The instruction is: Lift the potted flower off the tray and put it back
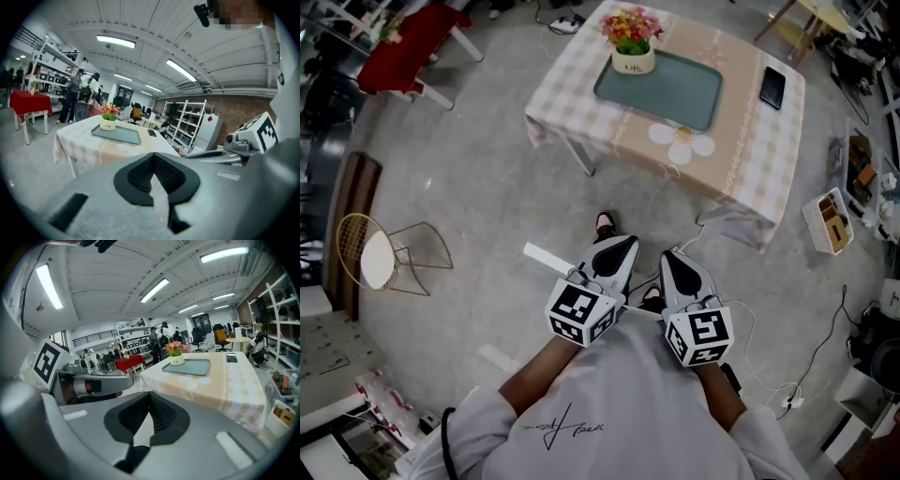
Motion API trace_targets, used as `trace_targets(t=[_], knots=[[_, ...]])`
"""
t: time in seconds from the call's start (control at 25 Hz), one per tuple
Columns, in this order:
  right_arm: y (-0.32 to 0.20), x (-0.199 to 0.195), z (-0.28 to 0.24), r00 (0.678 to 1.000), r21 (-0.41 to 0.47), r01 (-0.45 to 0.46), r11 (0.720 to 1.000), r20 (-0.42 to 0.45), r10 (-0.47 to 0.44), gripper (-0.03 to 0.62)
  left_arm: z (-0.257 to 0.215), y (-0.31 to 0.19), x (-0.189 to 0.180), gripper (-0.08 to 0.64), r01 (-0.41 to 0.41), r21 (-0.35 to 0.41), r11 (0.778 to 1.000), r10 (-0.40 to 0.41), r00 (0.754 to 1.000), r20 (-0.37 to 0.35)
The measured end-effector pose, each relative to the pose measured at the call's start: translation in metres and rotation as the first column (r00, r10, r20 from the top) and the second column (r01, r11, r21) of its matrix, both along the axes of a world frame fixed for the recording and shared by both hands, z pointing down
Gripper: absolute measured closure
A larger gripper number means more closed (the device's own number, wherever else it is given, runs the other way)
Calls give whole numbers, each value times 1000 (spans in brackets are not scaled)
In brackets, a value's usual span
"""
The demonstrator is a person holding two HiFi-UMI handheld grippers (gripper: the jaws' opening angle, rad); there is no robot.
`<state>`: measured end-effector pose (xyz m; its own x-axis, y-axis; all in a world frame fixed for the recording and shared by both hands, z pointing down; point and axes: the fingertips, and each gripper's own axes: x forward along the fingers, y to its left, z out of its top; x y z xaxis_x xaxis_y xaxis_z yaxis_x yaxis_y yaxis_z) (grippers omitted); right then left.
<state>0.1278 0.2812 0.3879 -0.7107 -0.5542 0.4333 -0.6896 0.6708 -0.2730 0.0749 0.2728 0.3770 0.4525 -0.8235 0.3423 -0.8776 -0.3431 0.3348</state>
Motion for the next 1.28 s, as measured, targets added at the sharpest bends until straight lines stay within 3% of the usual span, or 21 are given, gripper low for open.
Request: trace_targets(t=[0.28, 0.48, 0.76, 1.28], knots=[[-53, -67, 21, 998, -53, 51, 997, -45, -54, 584, 12, -61, -54, 561, -10, -43, 999, 10, 1000, 0], [-92, -108, 32, 995, -90, 70, 993, -66, -76, 584, 33, -94, -82, 561, -60, -118, 991, 69, 995, 74], [-135, -159, 20, 990, -95, 94, 991, -99, -103, 584, 25, -140, -129, 561, -88, -137, 987, 95, 995, 42], [-199, -199, -2, 992, -13, -34, 999, -120, 33, 583, 10, -195, -183, 561, -156, -84, 984, 158, 987, 15]])
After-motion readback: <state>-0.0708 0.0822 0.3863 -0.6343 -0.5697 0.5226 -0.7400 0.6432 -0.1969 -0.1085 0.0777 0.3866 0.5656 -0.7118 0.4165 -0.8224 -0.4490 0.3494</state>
